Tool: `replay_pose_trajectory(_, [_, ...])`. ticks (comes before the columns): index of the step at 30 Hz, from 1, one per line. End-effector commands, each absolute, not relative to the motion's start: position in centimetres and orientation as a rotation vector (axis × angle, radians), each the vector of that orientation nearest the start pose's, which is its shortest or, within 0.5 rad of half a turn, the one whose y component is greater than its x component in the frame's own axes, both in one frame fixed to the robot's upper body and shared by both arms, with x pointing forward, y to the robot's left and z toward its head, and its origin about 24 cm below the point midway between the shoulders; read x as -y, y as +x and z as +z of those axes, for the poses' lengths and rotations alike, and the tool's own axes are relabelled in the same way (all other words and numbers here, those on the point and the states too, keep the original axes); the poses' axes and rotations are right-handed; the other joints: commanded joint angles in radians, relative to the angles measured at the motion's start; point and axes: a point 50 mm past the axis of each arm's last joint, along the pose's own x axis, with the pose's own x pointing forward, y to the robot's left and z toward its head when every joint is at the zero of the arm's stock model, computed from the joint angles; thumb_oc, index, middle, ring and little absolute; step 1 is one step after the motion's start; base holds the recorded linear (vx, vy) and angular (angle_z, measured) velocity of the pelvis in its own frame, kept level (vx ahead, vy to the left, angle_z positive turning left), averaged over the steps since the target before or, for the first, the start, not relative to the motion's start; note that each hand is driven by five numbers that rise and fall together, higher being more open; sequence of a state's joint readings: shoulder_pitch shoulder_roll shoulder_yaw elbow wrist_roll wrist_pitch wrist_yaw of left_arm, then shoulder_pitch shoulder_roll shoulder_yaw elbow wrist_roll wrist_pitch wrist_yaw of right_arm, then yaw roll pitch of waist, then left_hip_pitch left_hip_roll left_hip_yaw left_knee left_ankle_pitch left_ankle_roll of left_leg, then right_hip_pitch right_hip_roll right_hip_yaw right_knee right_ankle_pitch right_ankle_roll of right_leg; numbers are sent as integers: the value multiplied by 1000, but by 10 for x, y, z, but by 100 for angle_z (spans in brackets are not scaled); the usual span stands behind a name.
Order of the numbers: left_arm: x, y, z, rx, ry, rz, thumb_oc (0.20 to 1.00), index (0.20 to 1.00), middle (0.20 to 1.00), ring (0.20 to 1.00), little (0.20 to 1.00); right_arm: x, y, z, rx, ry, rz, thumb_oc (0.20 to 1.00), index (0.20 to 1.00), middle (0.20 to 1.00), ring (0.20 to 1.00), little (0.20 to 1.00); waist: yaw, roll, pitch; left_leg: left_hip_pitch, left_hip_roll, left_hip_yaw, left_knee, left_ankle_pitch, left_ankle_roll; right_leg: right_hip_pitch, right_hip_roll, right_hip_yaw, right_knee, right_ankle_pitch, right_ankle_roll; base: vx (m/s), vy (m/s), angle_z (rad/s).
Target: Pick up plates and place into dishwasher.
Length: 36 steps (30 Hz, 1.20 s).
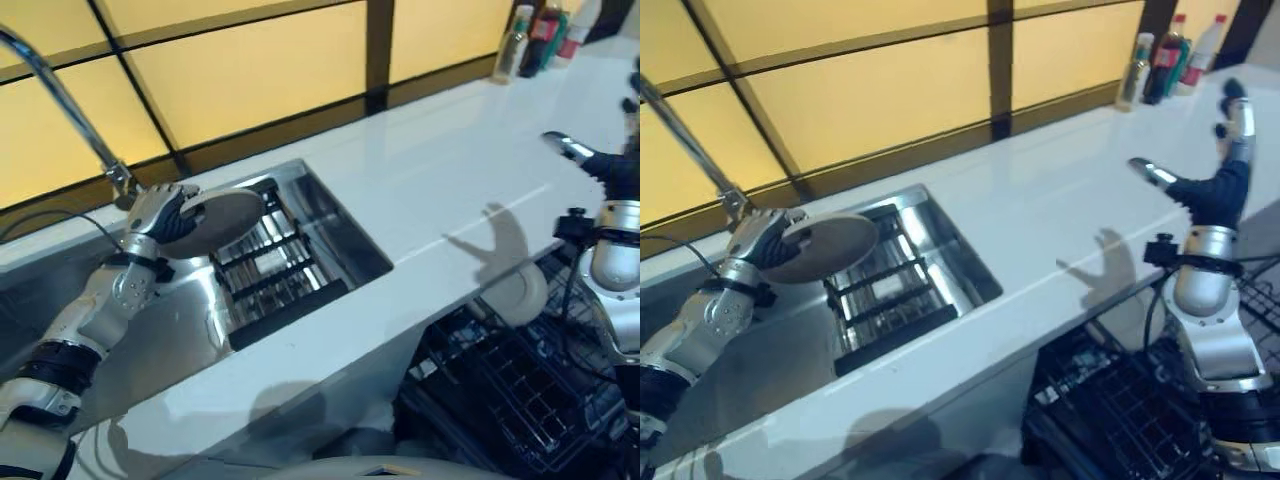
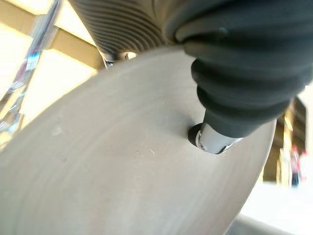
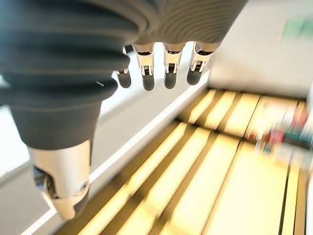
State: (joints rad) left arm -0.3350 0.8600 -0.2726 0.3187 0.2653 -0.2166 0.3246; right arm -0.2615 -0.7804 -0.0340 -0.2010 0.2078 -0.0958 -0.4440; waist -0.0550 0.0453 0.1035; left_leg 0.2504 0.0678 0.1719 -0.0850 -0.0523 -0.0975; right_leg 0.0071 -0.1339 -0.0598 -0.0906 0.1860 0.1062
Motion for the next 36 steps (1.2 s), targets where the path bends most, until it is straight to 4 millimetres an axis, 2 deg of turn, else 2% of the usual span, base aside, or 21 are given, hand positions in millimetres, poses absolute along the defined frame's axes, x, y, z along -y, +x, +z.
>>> replay_pose_trajectory(1, [-252,301,171,536,887,129,200,200,200,200,200,219,268,248,786,-438,-155,1000,1000,1000,1000,1000,24,-37,-39,-89,-81,21,74,-69,92,107,57,-61,26,-196,2,-41,-20,23])
replay_pose_trajectory(6, [-205,293,174,644,679,25,200,200,200,200,200,192,275,227,705,-451,2,1000,1000,1000,1000,1000,52,-53,-51,-77,-74,-1,41,-54,91,122,56,-89,16,-194,2,-37,-24,19])
replay_pose_trajectory(11, [-184,285,182,715,564,-35,200,200,200,200,200,177,278,216,639,-453,118,1000,1000,1000,1000,1000,67,-64,-57,-75,-71,-19,15,-37,85,129,56,-105,7,-191,4,-54,-21,8])
replay_pose_trajectory(14, [-173,280,190,794,555,-46,200,200,200,200,200,166,281,211,612,-449,187,1000,1000,1000,1000,1000,72,-65,-59,-77,-72,-25,14,-35,86,130,54,-111,5,-191,4,-40,10,6])
replay_pose_trajectory(21, [-154,276,197,859,509,-113,200,200,200,200,200,147,285,202,561,-447,291,1000,1000,1000,1000,1000,82,-70,-69,-81,-76,-31,13,-32,88,133,51,-116,3,-189,5,0,0,0])
replay_pose_trajectory(30, [-146,274,197,863,472,-194,200,200,200,200,200,142,288,197,504,-360,353,1000,1000,1000,1000,1000,85,-74,-73,-85,-81,-37,25,-38,92,127,49,-104,3,-186,7,0,0,0])
replay_pose_trajectory(36, [-122,266,187,855,472,-427,200,200,200,200,200,130,287,201,533,-298,366,1000,1000,1000,1000,1000,89,-71,-74,-90,-83,-33,38,-46,96,120,44,-100,3,-180,9,0,0,0])
